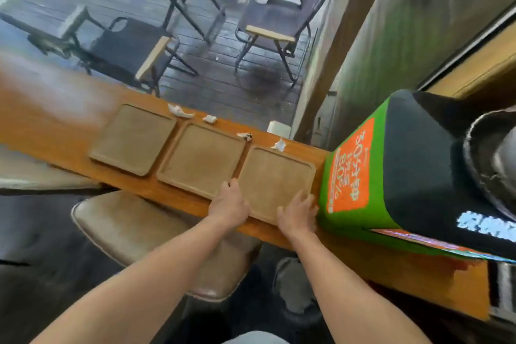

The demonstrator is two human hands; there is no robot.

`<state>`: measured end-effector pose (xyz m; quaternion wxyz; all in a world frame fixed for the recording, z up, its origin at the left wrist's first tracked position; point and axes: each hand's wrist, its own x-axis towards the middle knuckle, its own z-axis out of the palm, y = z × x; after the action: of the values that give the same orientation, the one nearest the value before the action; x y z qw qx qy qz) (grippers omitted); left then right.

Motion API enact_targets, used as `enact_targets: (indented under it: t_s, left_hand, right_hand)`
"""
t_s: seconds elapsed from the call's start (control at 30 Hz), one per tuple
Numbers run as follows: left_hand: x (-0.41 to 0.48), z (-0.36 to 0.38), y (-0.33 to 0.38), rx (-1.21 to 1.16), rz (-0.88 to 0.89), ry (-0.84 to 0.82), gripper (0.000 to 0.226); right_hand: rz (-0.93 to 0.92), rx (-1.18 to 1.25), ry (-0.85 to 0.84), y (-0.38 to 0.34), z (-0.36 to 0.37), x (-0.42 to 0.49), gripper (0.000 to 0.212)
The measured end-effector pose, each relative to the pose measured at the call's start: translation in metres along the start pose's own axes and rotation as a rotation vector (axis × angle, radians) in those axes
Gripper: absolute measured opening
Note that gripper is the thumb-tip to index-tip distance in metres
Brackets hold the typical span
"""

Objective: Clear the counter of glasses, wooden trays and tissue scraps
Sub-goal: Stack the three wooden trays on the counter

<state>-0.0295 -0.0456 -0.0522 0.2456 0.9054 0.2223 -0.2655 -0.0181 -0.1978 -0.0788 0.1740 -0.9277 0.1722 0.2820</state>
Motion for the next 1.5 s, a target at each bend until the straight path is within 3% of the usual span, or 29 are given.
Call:
enact_targets:
  t_s: [0.13, 0.27, 0.5, 0.77, 1.1, 1.27, 1.5]
  left_hand:
    - [0.025, 0.006, 0.001, -0.021, -0.018, -0.065, 0.042]
    - [0.035, 0.014, 0.005, -0.062, -0.057, 0.042, 0.036]
    - [0.04, 0.015, 0.008, -0.013, -0.148, 0.002, 0.067]
    - [0.051, -0.012, -0.018, -0.302, -0.144, -0.133, 0.038]
    - [0.074, -0.087, -0.084, -0.459, -0.111, -0.131, 0.037]
    - [0.103, -0.132, -0.125, -0.391, -0.141, -0.124, 0.041]
    - [0.125, -0.152, -0.151, -0.344, -0.113, -0.109, 0.039]
  right_hand:
    - [0.14, 0.167, 0.059, -0.001, 0.01, 0.019, 0.086]
    - [0.285, 0.292, 0.056, -0.006, 0.012, 0.031, 0.077]
    - [0.424, 0.387, 0.014, -0.008, 0.006, 0.035, 0.071]
    - [0.555, 0.597, 0.034, -0.01, 0.011, 0.005, 0.06]
    - [0.496, 0.534, 0.016, -0.105, 0.018, -0.016, 0.051]
    - [0.432, 0.487, -0.042, -0.166, 0.028, -0.009, 0.05]
    - [0.375, 0.439, -0.076, -0.198, 0.038, -0.002, 0.045]
